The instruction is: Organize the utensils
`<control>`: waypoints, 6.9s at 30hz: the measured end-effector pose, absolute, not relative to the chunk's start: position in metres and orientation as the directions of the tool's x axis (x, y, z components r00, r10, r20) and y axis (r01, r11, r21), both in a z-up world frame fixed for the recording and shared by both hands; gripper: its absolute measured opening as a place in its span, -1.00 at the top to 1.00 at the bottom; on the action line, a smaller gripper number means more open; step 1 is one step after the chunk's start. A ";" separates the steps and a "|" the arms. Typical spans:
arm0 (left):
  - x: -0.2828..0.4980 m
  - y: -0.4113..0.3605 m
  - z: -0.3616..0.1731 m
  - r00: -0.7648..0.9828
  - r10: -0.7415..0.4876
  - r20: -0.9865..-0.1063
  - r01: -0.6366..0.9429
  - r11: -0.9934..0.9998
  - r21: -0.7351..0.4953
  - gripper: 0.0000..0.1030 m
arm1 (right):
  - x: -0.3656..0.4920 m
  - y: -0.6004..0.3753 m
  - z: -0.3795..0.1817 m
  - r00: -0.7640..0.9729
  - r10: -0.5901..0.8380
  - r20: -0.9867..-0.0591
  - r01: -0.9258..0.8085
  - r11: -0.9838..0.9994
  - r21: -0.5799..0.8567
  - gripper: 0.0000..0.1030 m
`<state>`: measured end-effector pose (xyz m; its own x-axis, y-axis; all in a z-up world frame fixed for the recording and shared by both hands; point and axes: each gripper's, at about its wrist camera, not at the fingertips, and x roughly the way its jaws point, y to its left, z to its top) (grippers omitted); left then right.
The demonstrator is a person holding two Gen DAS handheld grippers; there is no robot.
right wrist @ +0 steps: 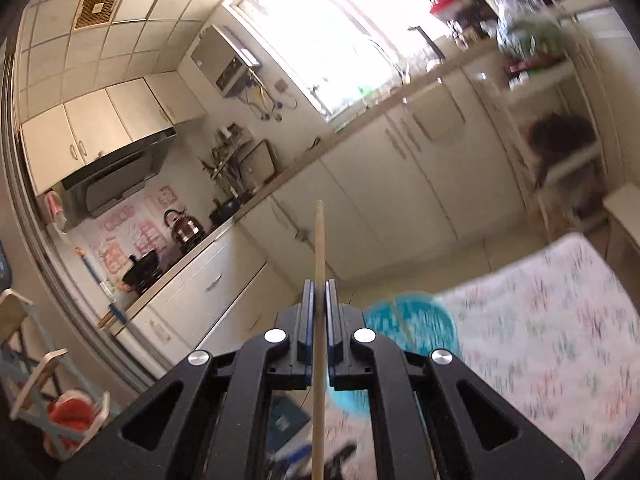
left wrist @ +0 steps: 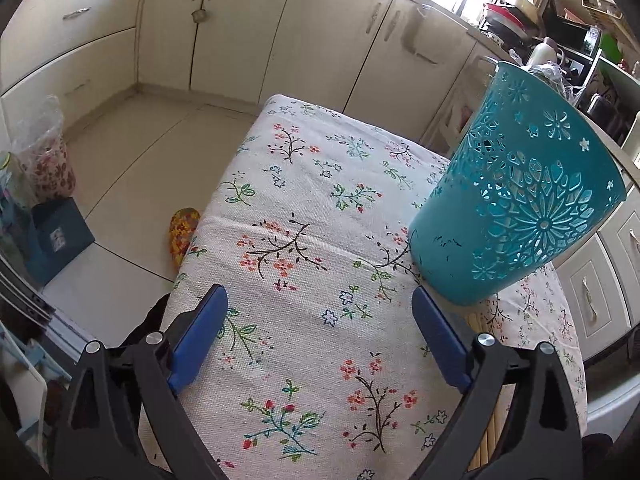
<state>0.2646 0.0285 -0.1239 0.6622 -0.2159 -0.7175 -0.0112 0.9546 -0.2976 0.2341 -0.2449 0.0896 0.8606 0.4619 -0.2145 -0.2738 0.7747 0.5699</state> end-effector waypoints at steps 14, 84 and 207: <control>0.265 0.030 -0.124 0.669 -0.240 -0.703 -0.009 0.944 -0.331 -0.77 | 0.266 -0.217 0.035 0.848 0.336 -0.409 -0.166 0.902 0.398 0.69; 0.240 -0.084 -0.121 0.505 -0.239 -0.829 0.397 0.918 -0.023 0.81 | 0.159 -0.225 -0.105 0.593 0.251 -0.765 -0.094 0.965 0.244 0.88; 0.254 0.016 -0.122 0.645 -0.261 -0.718 0.039 0.950 -0.309 -0.75 | 0.289 -0.207 0.048 0.880 0.260 -0.398 -0.146 0.944 0.295 0.87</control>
